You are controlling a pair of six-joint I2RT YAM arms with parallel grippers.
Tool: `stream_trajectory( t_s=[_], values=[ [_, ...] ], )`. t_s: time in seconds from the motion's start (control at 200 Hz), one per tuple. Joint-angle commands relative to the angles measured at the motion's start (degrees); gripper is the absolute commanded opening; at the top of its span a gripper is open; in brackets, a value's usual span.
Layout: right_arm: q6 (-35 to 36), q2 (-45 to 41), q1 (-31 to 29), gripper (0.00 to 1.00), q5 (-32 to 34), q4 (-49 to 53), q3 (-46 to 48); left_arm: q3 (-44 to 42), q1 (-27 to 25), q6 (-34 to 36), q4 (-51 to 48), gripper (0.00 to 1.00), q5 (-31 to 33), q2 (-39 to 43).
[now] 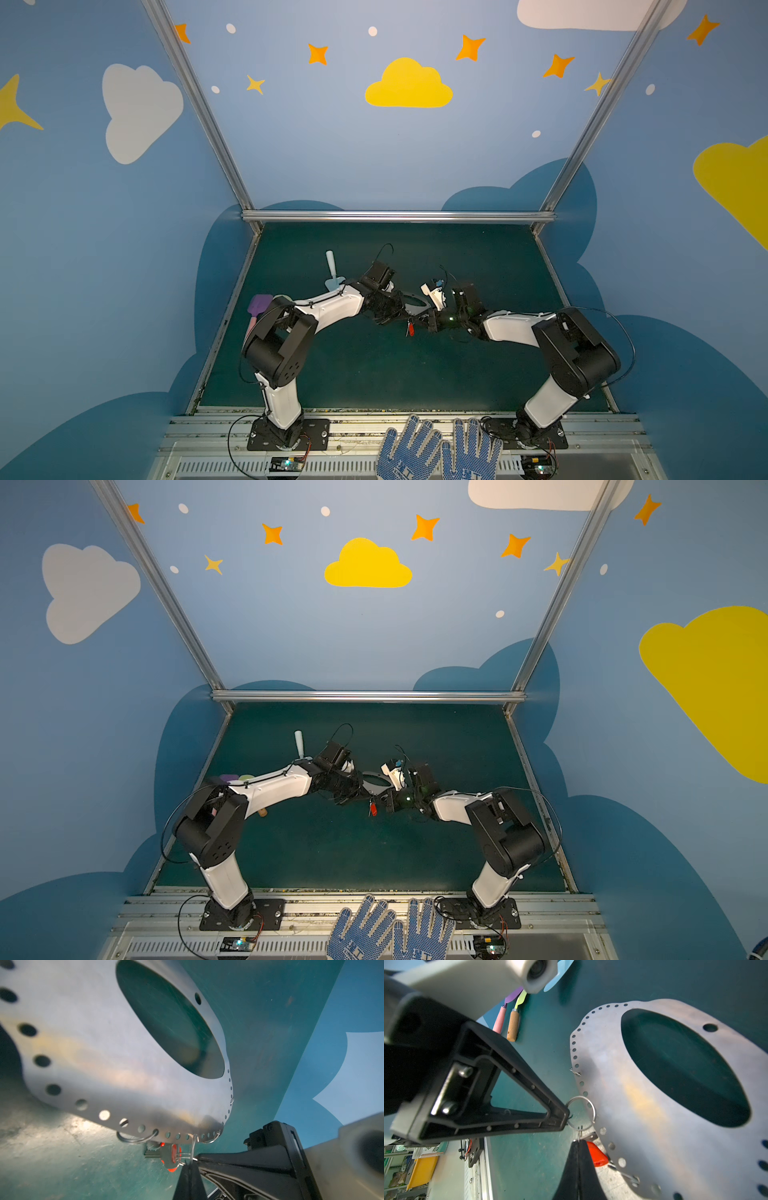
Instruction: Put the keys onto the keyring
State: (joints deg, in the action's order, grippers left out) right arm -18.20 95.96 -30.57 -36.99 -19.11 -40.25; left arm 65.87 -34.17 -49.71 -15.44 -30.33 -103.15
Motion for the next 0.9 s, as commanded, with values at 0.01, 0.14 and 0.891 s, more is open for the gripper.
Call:
stream_trajectory(
  t_s=[0.01, 0.14, 0.891],
  values=[
    [-0.42, -2.35, 0.51, 0.00, 0.71, -2.18, 0.35, -0.54, 0.07, 1.02, -0.40, 0.04, -0.19, 1.73],
    [-0.35, -2.84, 0.60, 0.00, 0.61, -2.22, 0.57, -0.50, 0.03, 0.95, -0.35, 0.04, -0.17, 1.60],
    [0.71, -5.72, 0.68, 0.00, 1.83, -1.58, 1.40, -0.70, 0.06, 0.89, -0.73, 0.04, 0.62, 2.08]
  ],
)
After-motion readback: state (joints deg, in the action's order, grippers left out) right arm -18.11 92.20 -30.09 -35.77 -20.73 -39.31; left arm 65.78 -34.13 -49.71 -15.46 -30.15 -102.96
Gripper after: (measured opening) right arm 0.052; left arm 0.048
